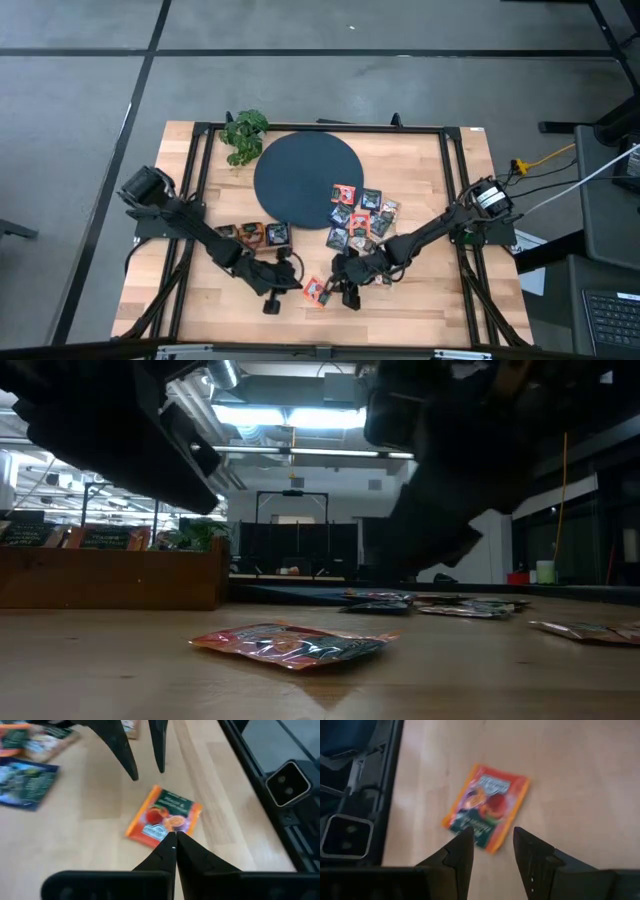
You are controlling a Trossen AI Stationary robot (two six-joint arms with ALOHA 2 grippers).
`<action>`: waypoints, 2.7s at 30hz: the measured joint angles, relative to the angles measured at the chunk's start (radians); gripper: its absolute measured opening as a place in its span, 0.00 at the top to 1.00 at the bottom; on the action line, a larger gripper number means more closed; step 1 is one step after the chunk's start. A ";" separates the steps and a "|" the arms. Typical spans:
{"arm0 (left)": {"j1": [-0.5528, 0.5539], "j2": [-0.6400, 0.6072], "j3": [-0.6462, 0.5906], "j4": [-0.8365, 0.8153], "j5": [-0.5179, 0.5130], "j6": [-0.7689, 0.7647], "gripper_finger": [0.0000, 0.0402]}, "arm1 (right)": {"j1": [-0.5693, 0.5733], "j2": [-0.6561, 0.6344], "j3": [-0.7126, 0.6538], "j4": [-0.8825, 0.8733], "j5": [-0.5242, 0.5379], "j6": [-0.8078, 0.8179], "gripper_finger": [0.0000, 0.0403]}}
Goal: Pick & Place Tea
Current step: Put the orange tea bag into the middle section of the wooden organizer
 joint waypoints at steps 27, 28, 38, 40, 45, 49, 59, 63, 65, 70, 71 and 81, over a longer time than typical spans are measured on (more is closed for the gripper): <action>0.005 0.250 0.104 -0.010 0.052 -0.108 0.99 | 0.059 0.000 0.000 -0.041 0.002 0.273 0.65; 0.006 0.250 0.104 -0.010 0.046 -0.108 0.99 | 0.059 0.000 0.000 -0.041 0.002 0.289 0.65; 0.043 0.253 0.100 0.028 0.021 -0.097 0.99 | 0.038 0.044 0.000 -0.021 0.001 0.365 0.65; 0.051 0.254 0.100 0.031 0.018 -0.097 0.99 | 0.033 0.057 0.000 -0.004 0.001 0.364 0.65; 0.058 0.254 0.100 0.036 0.017 -0.097 0.99 | 0.029 0.067 0.000 0.034 0.026 0.340 0.65; 0.057 0.255 0.099 0.052 0.005 -0.097 0.99 | 0.029 0.068 0.000 0.045 0.068 0.307 0.65; 0.057 0.257 0.097 0.079 -0.023 -0.097 0.98 | 0.019 0.068 0.000 0.044 0.099 0.221 0.95; 0.058 0.254 0.096 0.104 -0.023 -0.110 0.97 | 0.019 0.068 0.000 0.021 0.098 0.191 0.97; 0.058 0.238 0.096 0.105 -0.022 -0.121 0.96 | 0.018 0.068 0.000 -0.005 0.091 0.170 0.98; 0.058 0.184 0.096 0.104 -0.017 -0.116 0.89 | 0.018 0.067 0.001 -0.029 0.071 0.122 0.99; 0.059 0.170 0.096 0.103 -0.021 -0.115 0.87 | 0.016 0.067 0.001 -0.026 0.060 0.106 0.99; 0.149 0.116 0.098 0.096 0.146 -0.200 0.68 | 0.013 0.068 0.091 -0.038 0.016 -0.066 0.99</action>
